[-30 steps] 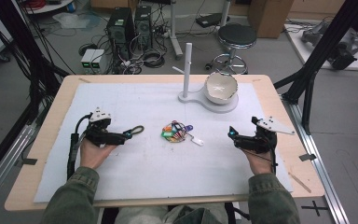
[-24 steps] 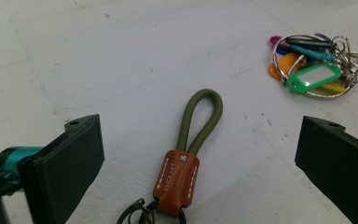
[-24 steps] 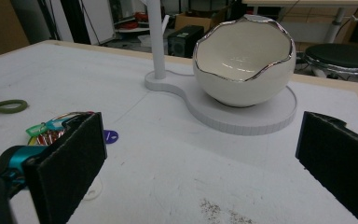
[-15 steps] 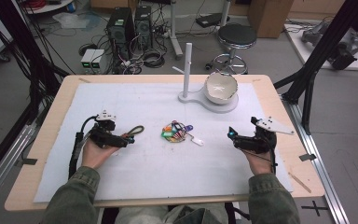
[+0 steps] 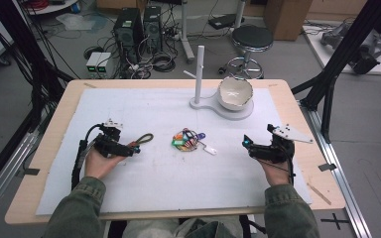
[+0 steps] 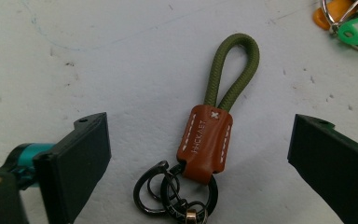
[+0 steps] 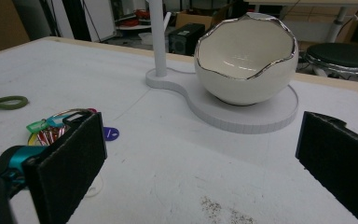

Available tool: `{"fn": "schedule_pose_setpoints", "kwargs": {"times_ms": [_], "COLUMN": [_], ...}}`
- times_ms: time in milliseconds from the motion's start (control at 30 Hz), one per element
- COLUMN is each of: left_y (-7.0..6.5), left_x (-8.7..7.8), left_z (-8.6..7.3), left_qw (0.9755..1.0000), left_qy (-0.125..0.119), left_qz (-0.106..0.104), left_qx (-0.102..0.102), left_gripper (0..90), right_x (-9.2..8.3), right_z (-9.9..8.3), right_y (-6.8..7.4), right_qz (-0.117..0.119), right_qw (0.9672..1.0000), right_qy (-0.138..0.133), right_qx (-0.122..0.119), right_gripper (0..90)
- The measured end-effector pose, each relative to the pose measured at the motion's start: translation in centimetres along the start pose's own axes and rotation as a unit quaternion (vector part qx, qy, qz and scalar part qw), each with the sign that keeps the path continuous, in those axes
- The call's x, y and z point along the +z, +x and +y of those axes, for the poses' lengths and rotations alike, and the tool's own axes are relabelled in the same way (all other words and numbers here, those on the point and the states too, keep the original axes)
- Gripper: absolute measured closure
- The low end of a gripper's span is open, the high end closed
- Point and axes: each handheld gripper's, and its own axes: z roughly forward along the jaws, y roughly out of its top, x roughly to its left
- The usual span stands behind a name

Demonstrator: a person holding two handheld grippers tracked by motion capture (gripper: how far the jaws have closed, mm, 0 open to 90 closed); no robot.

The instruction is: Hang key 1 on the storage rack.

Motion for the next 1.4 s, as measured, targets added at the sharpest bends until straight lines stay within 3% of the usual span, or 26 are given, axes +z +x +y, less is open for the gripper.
{"fn": "schedule_pose_setpoints", "kwargs": {"times_ms": [333, 633, 833, 1133, 1333, 1367, 1400], "left_y": [-0.27, -0.65, -0.68, -0.7, -0.3, -0.02, -0.02], "left_x": [0.2, 0.43, 0.26, 0.02, -0.1, -0.18, -0.18], "left_z": [-0.08, -0.17, -0.14, -0.06, -0.04, -0.05, -0.05], "left_qw": [0.9997, 0.9988, 0.9984, 0.9986, 0.9993, 0.9997, 0.9997], "left_qy": [0.01, 0.02, 0.014, 0.018, 0.015, 0.016, 0.016], "left_qz": [0.006, 0.028, 0.043, 0.026, 0.014, 0.0, 0.0], "left_qx": [0.019, 0.036, 0.032, 0.043, 0.03, 0.019, 0.019], "left_gripper": [18.6, 26.0, 42.2, 67.0, 69.8, 70.2, 70.5], "right_x": [0.0, 0.0, -0.04, -0.06, -0.01, -0.03, -0.03], "right_z": [-0.02, -0.03, -0.04, -0.05, -0.06, -0.06, -0.06], "right_y": [-0.06, -0.05, -0.19, -0.33, -0.33, -0.34, -0.34], "right_qz": [0.002, 0.002, 0.003, 0.004, 0.004, 0.004, 0.004], "right_qw": [1.0, 1.0, 0.9999, 0.9999, 0.9999, 0.9998, 0.9998], "right_qy": [0.0, 0.0, -0.002, -0.004, -0.004, -0.003, -0.003], "right_qx": [0.007, 0.007, 0.015, 0.015, 0.016, 0.017, 0.017], "right_gripper": [0.8, 0.8, 0.8, 0.8, 0.8, 0.8, 0.8]}}
